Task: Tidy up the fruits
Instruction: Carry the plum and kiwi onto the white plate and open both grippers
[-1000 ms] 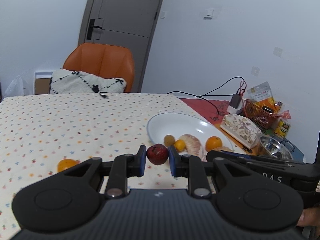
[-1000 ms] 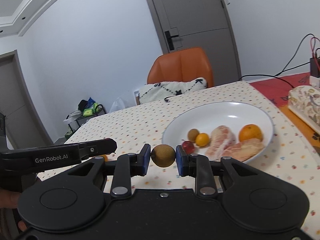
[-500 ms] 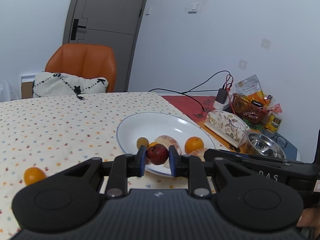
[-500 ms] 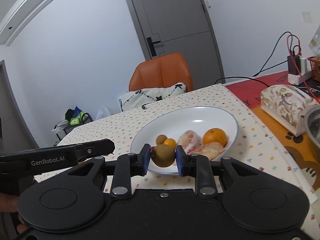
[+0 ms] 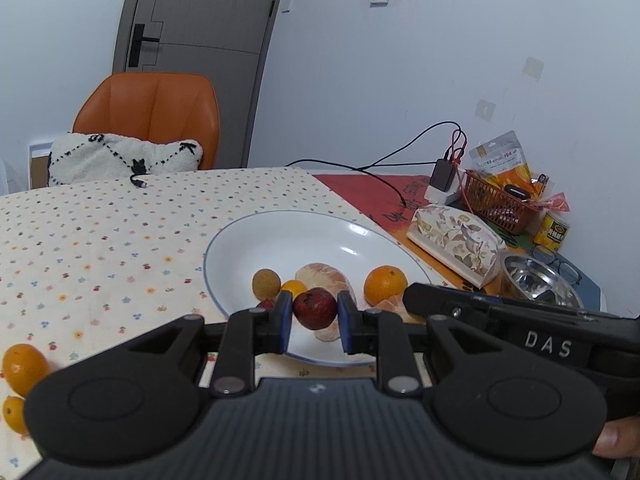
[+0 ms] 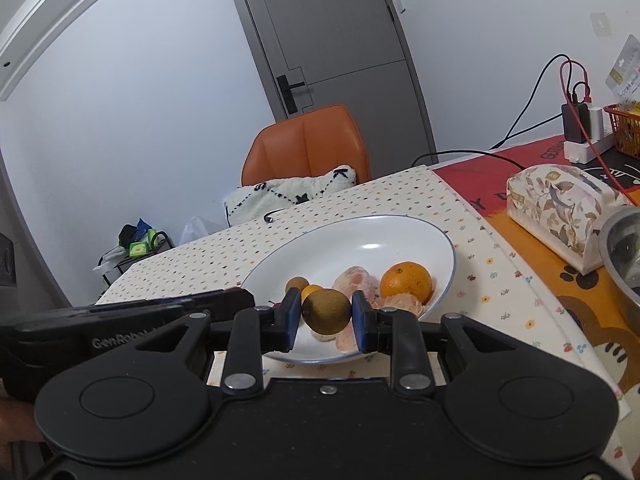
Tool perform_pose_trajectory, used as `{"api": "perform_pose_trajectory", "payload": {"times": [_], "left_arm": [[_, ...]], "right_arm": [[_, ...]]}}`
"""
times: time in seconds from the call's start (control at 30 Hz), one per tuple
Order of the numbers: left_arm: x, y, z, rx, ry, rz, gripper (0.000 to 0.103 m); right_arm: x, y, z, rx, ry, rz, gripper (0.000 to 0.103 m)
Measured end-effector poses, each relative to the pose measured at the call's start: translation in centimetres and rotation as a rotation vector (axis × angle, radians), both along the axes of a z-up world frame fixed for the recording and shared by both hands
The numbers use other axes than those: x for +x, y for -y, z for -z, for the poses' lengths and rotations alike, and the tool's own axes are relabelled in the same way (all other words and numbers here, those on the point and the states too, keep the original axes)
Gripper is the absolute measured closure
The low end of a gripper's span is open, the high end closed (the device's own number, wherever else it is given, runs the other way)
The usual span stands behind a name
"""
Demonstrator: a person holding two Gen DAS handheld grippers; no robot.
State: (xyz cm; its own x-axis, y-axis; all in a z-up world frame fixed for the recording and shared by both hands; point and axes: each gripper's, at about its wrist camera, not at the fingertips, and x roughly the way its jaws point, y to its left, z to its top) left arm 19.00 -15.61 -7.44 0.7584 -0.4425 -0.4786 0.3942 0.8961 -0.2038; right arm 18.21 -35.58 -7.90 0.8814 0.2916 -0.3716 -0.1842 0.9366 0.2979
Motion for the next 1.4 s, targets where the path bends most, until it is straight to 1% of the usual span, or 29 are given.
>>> {"api": "perform_pose_trajectory", "payload": {"times": [0.4, 0.53, 0.73, 0.77, 0.83, 0.87, 0.93, 1.0, 1.07, 1.13, 1.2, 1.3, 1.37, 1.4], "left_arm": [[1.8, 0.9, 0.8, 0.037, -0.029, -0.026, 0.081], [1.9, 0.9, 0.6, 0.040, -0.016, -0.037, 0.078], [1.7, -0.4, -0.2, 0.035, -0.004, -0.083, 0.076], [1.7, -0.7, -0.3, 0.037, -0.002, -0.087, 0.075], [1.4, -1.1, -0.5, 0.040, 0.001, -0.098, 0.067], [1.3, -1.4, -0.6, 0.040, 0.005, -0.103, 0.065], [1.2, -1.9, -0.7, 0.042, 0.012, -0.117, 0.056], [1.1, -2.4, -0.8, 0.044, 0.016, -0.135, 0.052], [1.0, -3.0, -0.9, 0.038, 0.018, -0.149, 0.051], [0.9, -3.7, -0.9, 0.030, 0.014, -0.164, 0.050], [0.8, -4.4, -1.0, 0.025, 0.014, -0.181, 0.050], [0.5, -5.4, -1.2, 0.014, 0.016, -0.204, 0.049], [0.4, -6.0, -1.3, 0.008, 0.019, -0.218, 0.048], [0.3, -6.3, -1.4, 0.007, 0.020, -0.224, 0.045]], "right_arm": [[1.8, 1.2, 0.4, 0.008, -0.005, 0.015, 0.077], [2.1, 1.6, 0.6, 0.015, -0.008, 0.020, 0.077], [2.8, 2.0, 0.9, 0.020, -0.011, 0.031, 0.077], [2.9, 1.9, 0.9, 0.019, -0.009, 0.030, 0.077], [3.2, 1.7, 0.9, 0.013, -0.005, 0.030, 0.077], [3.4, 1.6, 0.9, 0.015, -0.005, 0.028, 0.077], [3.8, 1.5, 0.8, 0.018, -0.003, 0.023, 0.077], [4.2, 1.1, 0.7, 0.011, 0.002, 0.019, 0.077], [4.5, 0.7, 0.6, -0.002, 0.007, 0.016, 0.077], [4.8, 0.2, 0.5, -0.029, 0.016, 0.011, 0.074], [4.8, -0.2, 0.6, -0.062, 0.022, 0.027, 0.063], [4.6, -0.3, 0.7, -0.056, 0.021, 0.022, 0.058], [4.1, -0.6, 0.8, -0.055, 0.018, 0.011, 0.057], [3.9, -0.7, 0.8, -0.055, 0.017, 0.005, 0.057]]}}
